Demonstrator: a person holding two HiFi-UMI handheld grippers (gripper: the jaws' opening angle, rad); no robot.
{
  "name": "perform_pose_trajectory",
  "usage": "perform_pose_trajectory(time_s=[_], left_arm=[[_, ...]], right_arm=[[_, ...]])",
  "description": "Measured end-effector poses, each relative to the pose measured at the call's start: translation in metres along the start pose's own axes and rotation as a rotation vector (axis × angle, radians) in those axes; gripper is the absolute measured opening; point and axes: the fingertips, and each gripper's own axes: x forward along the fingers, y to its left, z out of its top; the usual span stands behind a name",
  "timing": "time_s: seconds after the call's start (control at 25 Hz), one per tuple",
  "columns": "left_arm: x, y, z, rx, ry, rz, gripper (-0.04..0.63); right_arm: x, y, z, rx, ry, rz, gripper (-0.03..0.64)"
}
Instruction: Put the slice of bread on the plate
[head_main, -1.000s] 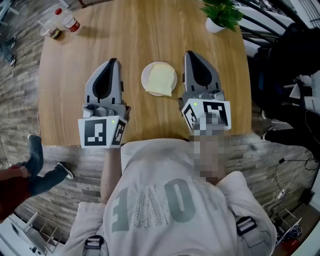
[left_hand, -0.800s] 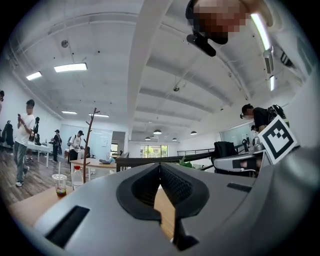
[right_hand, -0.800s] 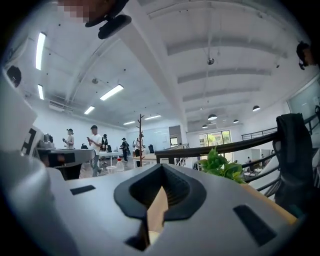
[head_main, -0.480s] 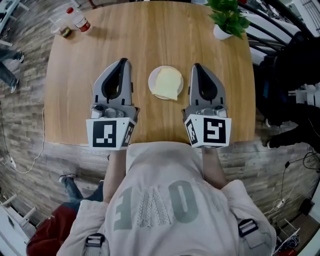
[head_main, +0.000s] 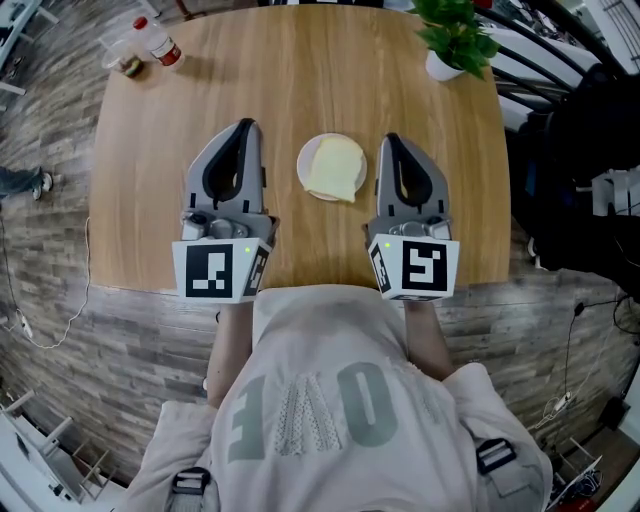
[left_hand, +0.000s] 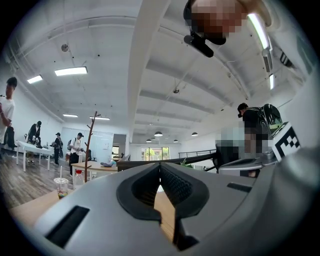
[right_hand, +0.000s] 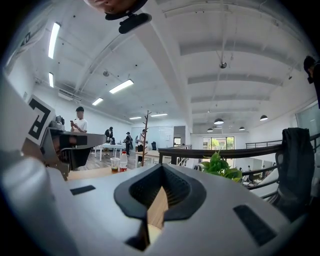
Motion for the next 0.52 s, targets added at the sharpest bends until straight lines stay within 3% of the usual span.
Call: perform_pose_trajectory(time_s=[0.52], left_arm=[[-0.0037,0.0058,-0.0023,-0.006,0.006,0.01,0.008]], right_arm=[[0.0017,0.0075,-0.007,-0.019,0.026,0.011,0.017]])
